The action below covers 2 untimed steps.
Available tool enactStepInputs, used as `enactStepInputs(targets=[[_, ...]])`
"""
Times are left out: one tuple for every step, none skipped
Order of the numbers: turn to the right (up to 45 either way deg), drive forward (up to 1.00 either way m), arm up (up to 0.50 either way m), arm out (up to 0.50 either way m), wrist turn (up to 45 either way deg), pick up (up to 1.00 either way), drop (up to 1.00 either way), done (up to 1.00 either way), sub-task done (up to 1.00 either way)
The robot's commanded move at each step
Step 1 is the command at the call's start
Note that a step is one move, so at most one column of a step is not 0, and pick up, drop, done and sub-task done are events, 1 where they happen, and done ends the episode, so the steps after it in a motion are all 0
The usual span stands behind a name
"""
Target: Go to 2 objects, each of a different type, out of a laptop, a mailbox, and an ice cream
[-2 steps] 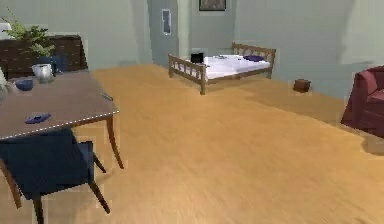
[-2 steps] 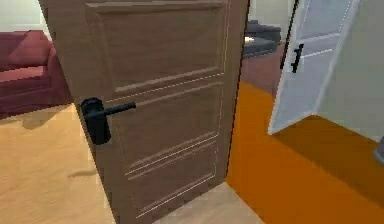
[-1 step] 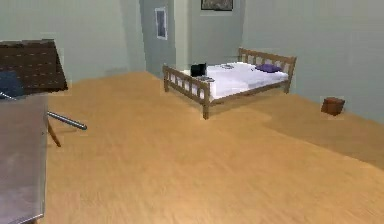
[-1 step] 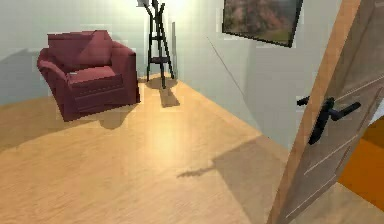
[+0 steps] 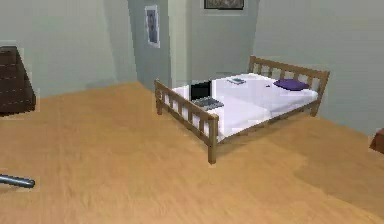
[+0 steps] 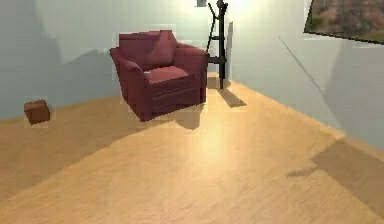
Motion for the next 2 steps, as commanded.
enactStepInputs(targets=[[0.0,1.00,0.00,0.00,0.0,0.00,0.00,0.00,0.00],[9.0,0.00,0.00,0.00,0.0,0.00,0.00,0.00,0.00]])
